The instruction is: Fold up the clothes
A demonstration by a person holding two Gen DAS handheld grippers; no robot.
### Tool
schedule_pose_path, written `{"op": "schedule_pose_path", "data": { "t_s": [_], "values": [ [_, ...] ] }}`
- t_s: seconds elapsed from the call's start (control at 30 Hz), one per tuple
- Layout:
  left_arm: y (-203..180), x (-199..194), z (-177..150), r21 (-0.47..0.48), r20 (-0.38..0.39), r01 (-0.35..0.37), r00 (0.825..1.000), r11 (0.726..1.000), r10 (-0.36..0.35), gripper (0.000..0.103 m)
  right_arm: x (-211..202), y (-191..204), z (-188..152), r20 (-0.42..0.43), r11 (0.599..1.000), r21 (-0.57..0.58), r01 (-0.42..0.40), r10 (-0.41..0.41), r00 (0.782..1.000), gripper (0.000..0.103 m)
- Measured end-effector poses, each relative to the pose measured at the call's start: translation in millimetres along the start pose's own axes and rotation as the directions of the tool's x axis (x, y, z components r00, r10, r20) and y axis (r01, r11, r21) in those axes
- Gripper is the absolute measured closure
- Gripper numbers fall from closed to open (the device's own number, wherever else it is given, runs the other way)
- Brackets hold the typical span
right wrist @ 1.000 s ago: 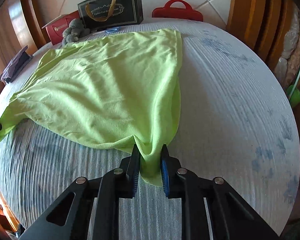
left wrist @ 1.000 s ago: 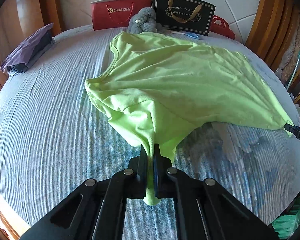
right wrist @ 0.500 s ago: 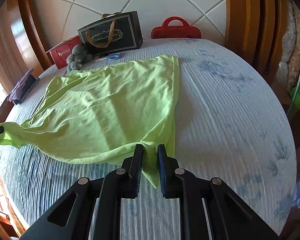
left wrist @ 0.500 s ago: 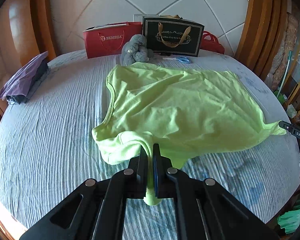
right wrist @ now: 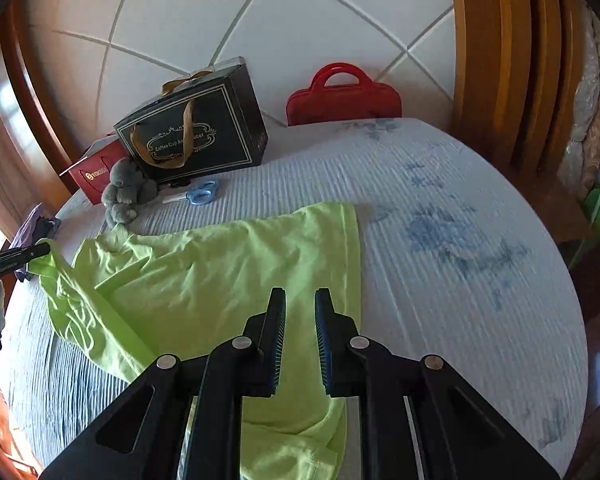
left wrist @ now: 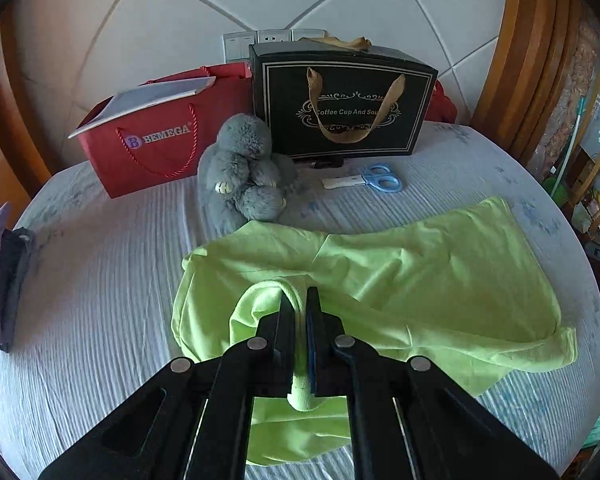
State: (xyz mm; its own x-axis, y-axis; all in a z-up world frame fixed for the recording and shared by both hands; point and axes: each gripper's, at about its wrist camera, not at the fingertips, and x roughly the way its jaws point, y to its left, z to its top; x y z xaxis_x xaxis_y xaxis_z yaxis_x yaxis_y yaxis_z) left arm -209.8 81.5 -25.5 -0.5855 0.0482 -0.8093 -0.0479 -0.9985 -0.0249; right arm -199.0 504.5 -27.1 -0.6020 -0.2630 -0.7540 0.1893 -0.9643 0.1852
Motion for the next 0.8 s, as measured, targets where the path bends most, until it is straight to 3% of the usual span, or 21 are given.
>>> {"op": "schedule_pose_path", "data": {
  "t_s": [0.07,0.23,0.3,0.43,0.47,0.5,0.53,0.57,0.63,0.8],
  "values": [
    [0,15,4,0.014,-0.018,0.015,1.0,1.0,-0.014,0.1,3,2,-23,-0.068,0.999,0.018,-0.028,0.029,0.997,0.084],
    [4,21,-17,-0.001,-0.048,0.018,0.999,1.0,-0.018,0.1,3,-6,-90,-0.191,0.999,0.052,-0.003,0.013,0.982,0.045],
    [6,18,-23,-0.01,-0.055,0.007,0.998,1.0,-0.008,0.1,2,-11,-103,-0.202,0.998,0.065,0.0,0.013,0.979,0.039],
    [7,11,-29,-0.023,-0.057,-0.014,0.998,1.0,0.013,0.1,11,-17,-112,-0.225,0.996,0.091,-0.014,0.034,0.974,0.038],
    [6,9,-29,-0.024,-0.055,-0.019,0.998,1.0,0.017,0.1,16,-18,-114,-0.238,0.995,0.099,-0.022,0.045,0.97,0.038],
    [6,7,-30,-0.026,-0.053,-0.023,0.998,0.999,0.022,0.1,21,-19,-115,-0.252,0.994,0.106,-0.03,0.057,0.966,0.061],
    [6,5,-29,-0.029,-0.048,-0.025,0.999,0.999,0.024,0.1,25,-15,-115,-0.267,0.996,0.082,-0.019,0.04,0.963,0.097],
    [5,3,-28,-0.032,-0.043,-0.027,0.999,0.999,0.025,0.1,29,-11,-115,-0.281,0.998,0.058,-0.007,0.023,0.959,0.101],
    [5,-1,-27,-0.037,-0.034,-0.03,0.999,0.999,0.029,0.1,18,-1,-105,-0.209,0.999,-0.022,0.027,-0.031,0.977,0.101],
    [4,-5,0,-0.02,0.004,-0.043,0.999,0.999,0.043,0.1,1,2,-39,-0.057,0.993,-0.101,0.069,-0.075,0.996,0.101]
  ]
}}
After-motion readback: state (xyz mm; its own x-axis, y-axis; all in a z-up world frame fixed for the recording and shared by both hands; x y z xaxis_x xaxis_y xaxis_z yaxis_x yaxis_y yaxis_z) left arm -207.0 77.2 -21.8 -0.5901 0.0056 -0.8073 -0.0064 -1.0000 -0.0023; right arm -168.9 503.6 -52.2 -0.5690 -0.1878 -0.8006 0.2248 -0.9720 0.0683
